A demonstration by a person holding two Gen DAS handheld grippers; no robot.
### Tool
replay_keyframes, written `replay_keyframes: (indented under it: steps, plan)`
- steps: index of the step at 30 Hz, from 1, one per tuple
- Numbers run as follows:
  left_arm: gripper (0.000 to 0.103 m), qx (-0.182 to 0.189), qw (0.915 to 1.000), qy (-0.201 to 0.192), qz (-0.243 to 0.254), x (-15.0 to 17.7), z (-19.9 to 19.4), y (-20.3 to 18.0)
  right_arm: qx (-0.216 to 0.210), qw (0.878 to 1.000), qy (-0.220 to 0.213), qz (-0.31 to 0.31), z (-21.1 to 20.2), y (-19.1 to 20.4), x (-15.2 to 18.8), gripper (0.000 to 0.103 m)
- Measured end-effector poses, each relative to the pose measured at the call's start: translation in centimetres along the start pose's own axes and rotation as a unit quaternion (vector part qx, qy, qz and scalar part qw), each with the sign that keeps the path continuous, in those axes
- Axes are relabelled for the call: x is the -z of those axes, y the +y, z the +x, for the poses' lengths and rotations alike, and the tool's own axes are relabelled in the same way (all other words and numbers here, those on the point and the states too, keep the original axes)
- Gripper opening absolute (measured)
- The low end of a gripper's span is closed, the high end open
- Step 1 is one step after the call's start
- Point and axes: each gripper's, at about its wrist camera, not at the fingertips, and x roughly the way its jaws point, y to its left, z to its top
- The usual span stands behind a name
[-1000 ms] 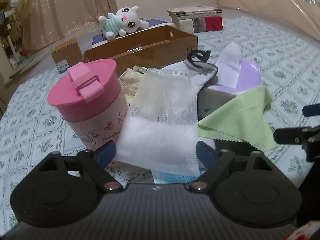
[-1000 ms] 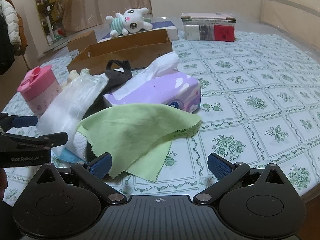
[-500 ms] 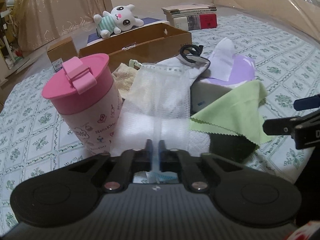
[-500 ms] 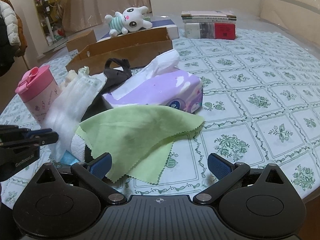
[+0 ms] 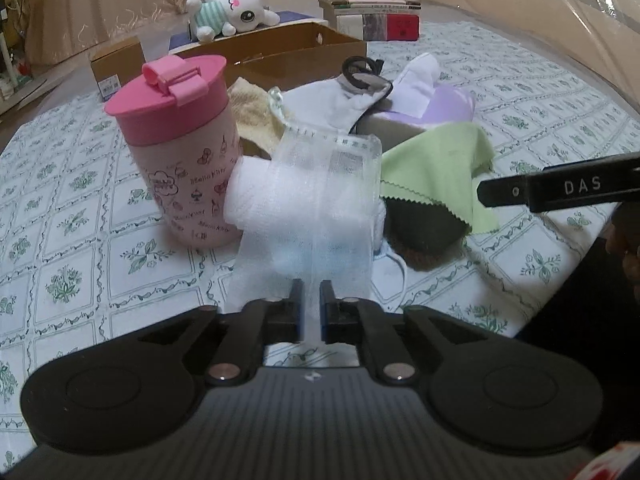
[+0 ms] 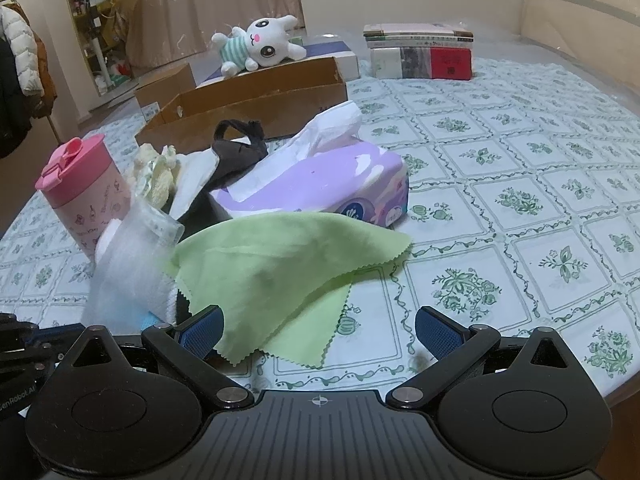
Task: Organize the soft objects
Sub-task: 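Grasp the white mesh bag with the left gripper while the right gripper grasps the green cloth, then lift the mesh bag and green cloth with both grippers toward the cardboard box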
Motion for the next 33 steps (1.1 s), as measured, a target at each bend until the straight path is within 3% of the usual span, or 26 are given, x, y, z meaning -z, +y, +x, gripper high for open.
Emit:
replay_keyframes:
  steps: [2,4,7,10,12,13,14,16,19,24,33]
  plan:
    - [0.056,-0.009,0.9999,-0.011,0.000,-0.4,0.0,0.0,0.000,1.000,0.000,0.000,0.0,0.0,0.0,0.102]
    - [0.070,-0.007,0.9998,-0.020,0.000,-0.9,0.3,0.1,0.002,1.000,-0.001,0.000,0.0,0.0,0.0,0.102]
    - [0.082,-0.001,0.9997,-0.020,0.014,-1.7,1.4,0.0,0.006,1.000,0.000,0.003,0.1,-0.2,0.0,0.102]
    - [0.083,-0.004,0.9991,-0.016,0.038,-2.3,2.8,-0.3,0.009,1.000,0.002,0.005,0.2,-0.5,0.0,0.102]
    - [0.080,-0.010,0.9982,-0.015,0.057,-2.5,3.3,-0.5,0.010,1.000,0.004,0.005,0.3,-0.5,0.1,0.102]
    - [0.072,-0.012,0.9976,-0.013,0.067,-2.6,3.5,-0.7,0.011,1.000,0.004,0.005,0.3,-0.6,0.1,0.102]
    - [0.055,-0.012,0.9970,-0.010,0.076,-2.6,3.8,-0.8,0.011,1.000,0.005,0.005,0.4,-0.6,0.1,0.102]
    - [0.033,-0.015,0.9962,0.001,0.086,-2.6,4.2,-0.9,0.010,1.000,0.005,0.006,0.4,-0.5,0.2,0.102]
    - [0.013,-0.011,0.9963,0.005,0.085,-2.2,4.2,-0.8,0.002,1.000,0.003,0.005,0.5,-0.3,0.2,0.102]
    - [0.004,-0.002,0.9986,-0.001,0.053,-2.0,2.8,0.1,-0.016,1.000,-0.003,-0.002,0.5,0.2,0.1,0.102]
    - [0.002,0.011,0.9987,-0.041,-0.028,-3.0,-0.8,2.2,-0.049,0.998,-0.028,-0.008,1.6,1.1,-1.2,0.102]
